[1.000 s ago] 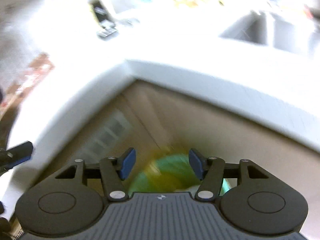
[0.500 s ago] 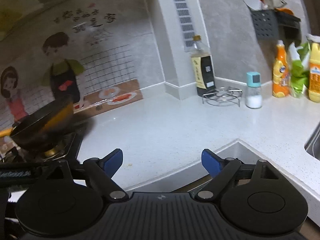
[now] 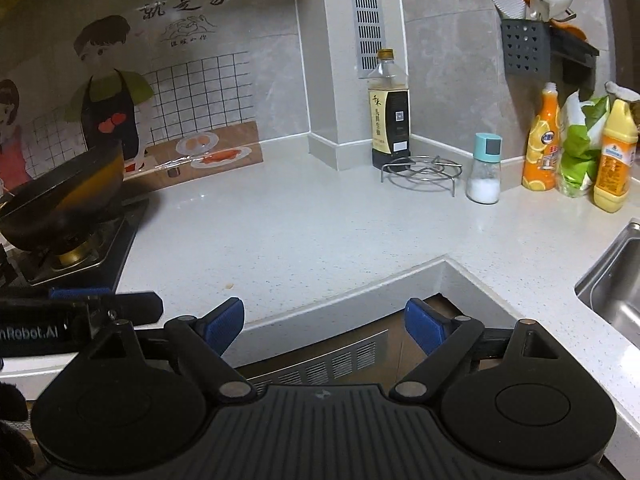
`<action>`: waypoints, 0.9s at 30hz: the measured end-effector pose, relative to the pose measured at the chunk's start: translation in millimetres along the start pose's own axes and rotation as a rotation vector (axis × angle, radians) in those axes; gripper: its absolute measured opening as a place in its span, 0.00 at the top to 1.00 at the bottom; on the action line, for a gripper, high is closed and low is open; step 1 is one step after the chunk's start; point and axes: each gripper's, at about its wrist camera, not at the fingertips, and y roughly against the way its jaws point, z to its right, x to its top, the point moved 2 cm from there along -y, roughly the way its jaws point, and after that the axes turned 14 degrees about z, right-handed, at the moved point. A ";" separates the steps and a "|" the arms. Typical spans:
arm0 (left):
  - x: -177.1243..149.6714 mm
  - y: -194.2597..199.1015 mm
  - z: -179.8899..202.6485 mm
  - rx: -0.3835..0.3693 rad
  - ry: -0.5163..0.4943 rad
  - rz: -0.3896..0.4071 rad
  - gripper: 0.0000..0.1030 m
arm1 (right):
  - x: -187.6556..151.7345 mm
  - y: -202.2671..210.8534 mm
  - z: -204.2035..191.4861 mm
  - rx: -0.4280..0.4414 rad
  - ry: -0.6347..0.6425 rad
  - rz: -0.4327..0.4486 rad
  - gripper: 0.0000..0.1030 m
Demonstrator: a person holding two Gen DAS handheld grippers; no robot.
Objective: Collect trash
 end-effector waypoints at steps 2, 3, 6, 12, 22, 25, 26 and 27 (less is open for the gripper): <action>-1.7 2.0 1.2 0.000 -0.002 -0.001 0.33 | 0.2 2.0 -1.8 0.006 0.005 0.004 0.14; -2.4 3.1 1.1 0.003 -0.005 0.000 0.33 | 0.0 3.5 -3.2 0.003 0.012 0.006 0.14; -2.9 4.9 0.7 0.012 -0.013 -0.001 0.33 | -1.3 9.4 -5.6 -0.011 0.039 0.019 0.14; -4.0 5.8 3.8 0.022 -0.035 -0.009 0.33 | -3.6 14.3 -2.4 -0.014 0.031 0.011 0.14; -6.2 6.0 4.8 0.021 -0.044 -0.020 0.33 | -6.3 20.8 3.0 -0.030 0.009 0.012 0.14; -6.8 6.6 5.1 0.015 -0.046 -0.022 0.33 | -6.9 21.3 3.4 -0.030 0.006 0.012 0.14; -7.0 7.0 5.3 0.014 -0.046 -0.022 0.33 | -6.7 21.1 3.7 -0.030 0.006 0.012 0.14; -7.1 7.4 5.5 0.014 -0.047 -0.023 0.33 | -6.9 21.4 3.8 -0.032 0.005 0.014 0.14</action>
